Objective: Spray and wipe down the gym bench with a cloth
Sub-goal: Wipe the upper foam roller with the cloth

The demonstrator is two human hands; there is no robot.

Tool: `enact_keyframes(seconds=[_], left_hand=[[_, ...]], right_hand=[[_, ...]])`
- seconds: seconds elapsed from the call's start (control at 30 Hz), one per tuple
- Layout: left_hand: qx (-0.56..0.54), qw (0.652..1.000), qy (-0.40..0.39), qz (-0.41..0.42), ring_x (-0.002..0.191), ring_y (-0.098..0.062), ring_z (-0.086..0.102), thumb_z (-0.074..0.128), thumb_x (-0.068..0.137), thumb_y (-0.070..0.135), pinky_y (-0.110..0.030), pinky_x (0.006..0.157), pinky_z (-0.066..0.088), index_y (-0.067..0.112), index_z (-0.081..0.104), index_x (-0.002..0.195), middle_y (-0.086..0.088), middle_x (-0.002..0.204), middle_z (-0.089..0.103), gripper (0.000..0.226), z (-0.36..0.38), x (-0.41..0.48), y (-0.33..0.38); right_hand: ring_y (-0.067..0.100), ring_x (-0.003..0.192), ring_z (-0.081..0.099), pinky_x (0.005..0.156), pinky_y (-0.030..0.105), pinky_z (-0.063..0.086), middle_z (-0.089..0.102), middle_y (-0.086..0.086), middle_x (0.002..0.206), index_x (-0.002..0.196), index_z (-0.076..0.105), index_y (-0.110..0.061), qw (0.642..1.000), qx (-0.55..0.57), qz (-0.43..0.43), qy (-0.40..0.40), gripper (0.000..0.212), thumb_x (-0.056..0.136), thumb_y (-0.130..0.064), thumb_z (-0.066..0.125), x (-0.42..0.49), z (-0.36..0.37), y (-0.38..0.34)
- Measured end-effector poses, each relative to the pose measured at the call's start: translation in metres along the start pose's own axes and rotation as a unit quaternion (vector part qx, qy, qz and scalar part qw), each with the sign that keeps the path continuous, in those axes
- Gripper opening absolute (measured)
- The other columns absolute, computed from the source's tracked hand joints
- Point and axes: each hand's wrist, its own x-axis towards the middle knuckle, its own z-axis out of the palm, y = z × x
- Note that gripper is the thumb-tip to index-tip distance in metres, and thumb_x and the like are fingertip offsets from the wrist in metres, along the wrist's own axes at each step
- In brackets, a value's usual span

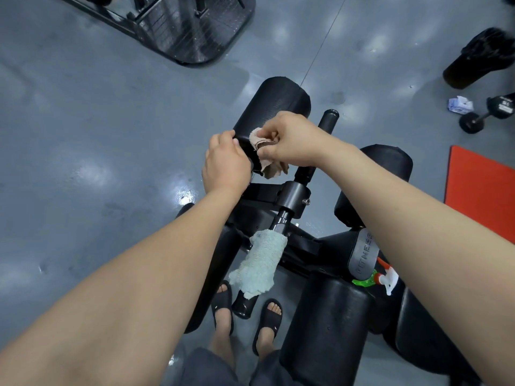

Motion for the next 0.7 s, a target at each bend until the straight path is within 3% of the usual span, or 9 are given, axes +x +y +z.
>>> enact_keyframes(seconds=[0.13,0.27,0.47,0.6,0.7], left_hand=[[0.005,1.0,-0.003,0.015,0.12,-0.029,0.053,0.033,0.107,0.024,-0.041,0.089,0.044,0.023,0.052,0.138,0.0,0.141,0.048,0.037,-0.002,-0.001,0.001],[0.011,1.0,-0.006,0.023,0.116,-0.03,0.054,0.034,0.108,0.033,-0.043,0.088,0.045,0.02,0.053,0.133,-0.002,0.136,0.049,0.034,-0.003,-0.003,0.002],[0.009,1.0,0.004,0.026,0.109,-0.028,0.058,0.039,0.105,0.044,-0.045,0.087,0.049,0.024,0.054,0.125,0.001,0.13,0.05,0.032,-0.001,-0.004,0.004],[0.023,1.0,0.002,0.017,0.111,-0.028,0.057,0.038,0.104,0.048,-0.043,0.089,0.047,0.029,0.049,0.129,-0.001,0.129,0.052,0.032,0.0,-0.005,0.005],[0.025,1.0,-0.005,0.017,0.12,-0.028,0.055,0.037,0.105,0.046,-0.045,0.097,0.046,0.028,0.043,0.14,-0.002,0.134,0.058,0.04,0.0,-0.005,0.006]], right_hand=[[0.019,0.092,0.051,0.064,0.024,0.035,0.053,0.001,0.098,0.103,0.062,-0.016,0.999,-0.015,-0.018,0.045,0.019,0.085,-0.016,0.067,0.013,0.009,0.005],[0.021,0.088,0.049,0.067,0.029,0.037,0.05,0.002,0.099,0.098,0.062,-0.014,0.994,-0.021,0.016,0.105,0.009,0.089,-0.011,0.06,0.03,0.007,0.014],[0.034,0.093,0.056,0.071,0.036,0.043,0.056,0.01,0.103,0.09,0.051,-0.02,0.984,-0.069,0.093,0.133,0.014,0.084,-0.008,0.046,0.068,-0.018,0.033],[0.036,0.101,0.057,0.077,0.038,0.046,0.06,0.009,0.111,0.107,0.055,-0.018,0.969,-0.083,0.172,0.154,0.02,0.087,-0.017,0.05,0.087,-0.035,0.048],[0.04,0.113,0.057,0.086,0.042,0.048,0.059,0.019,0.122,0.12,0.054,-0.006,0.963,-0.075,0.195,0.172,0.031,0.09,-0.009,0.05,0.1,-0.045,0.056]])
